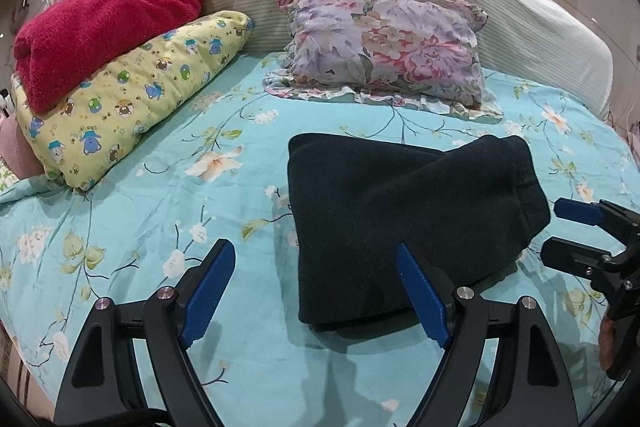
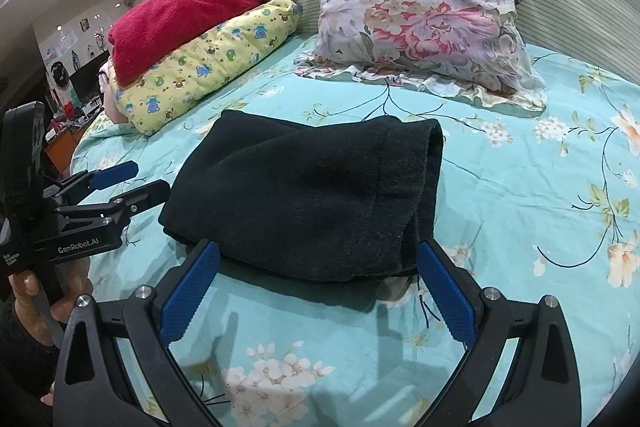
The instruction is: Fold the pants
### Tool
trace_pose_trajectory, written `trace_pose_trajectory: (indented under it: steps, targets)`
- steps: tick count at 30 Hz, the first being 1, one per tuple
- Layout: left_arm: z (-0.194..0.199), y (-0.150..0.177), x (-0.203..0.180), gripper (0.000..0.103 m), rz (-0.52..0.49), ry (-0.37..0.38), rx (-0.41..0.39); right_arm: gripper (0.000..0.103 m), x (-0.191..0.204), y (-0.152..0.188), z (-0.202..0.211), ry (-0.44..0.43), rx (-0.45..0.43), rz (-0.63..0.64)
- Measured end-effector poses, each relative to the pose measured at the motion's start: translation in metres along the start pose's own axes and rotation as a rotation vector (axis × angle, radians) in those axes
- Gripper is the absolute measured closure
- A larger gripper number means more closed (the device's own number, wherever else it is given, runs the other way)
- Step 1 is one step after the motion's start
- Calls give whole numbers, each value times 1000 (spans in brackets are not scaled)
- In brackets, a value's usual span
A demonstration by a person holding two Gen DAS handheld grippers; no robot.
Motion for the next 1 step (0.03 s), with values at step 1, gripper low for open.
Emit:
trace_pose_trajectory:
  steps: [1]
  targets:
    - [0,0,-1,19,6,9,4,4,0,0,0,2,0,0]
Point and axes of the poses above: each gripper's, at about its wrist camera, not at the fingertips, and z roughly against the way its jaws point, x to its left, y to its underside, the point moved 8 cm from there along -z, roughly the way its jaws point, and after that the axes turned 8 degrees about y, right-handed, at the moved point
